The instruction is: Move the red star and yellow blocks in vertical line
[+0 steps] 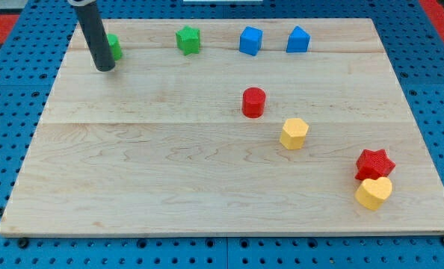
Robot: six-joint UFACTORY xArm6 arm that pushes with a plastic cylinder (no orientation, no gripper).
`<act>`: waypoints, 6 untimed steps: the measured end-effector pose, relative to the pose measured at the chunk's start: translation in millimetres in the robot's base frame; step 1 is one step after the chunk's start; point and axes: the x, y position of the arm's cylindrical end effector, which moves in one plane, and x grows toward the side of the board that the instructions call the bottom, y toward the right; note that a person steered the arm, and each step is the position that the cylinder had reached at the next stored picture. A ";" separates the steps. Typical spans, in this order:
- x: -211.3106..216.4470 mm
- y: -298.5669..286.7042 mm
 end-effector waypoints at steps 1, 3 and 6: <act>-35.3 -5.3; -6.1 65.9; 77.7 342.3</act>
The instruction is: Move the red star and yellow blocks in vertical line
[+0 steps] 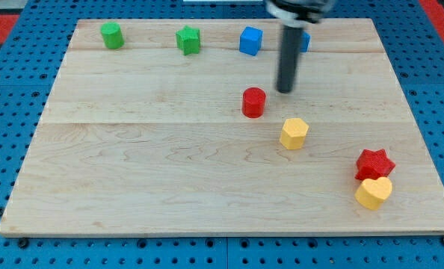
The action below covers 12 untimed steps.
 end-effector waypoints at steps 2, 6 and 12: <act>71.0 58.5; 92.0 -44.8; 147.6 29.4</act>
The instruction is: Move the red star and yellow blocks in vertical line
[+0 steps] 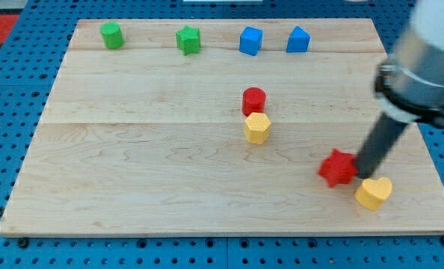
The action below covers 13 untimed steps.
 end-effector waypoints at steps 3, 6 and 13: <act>-24.7 -12.9; 33.1 93.6; 10.9 77.9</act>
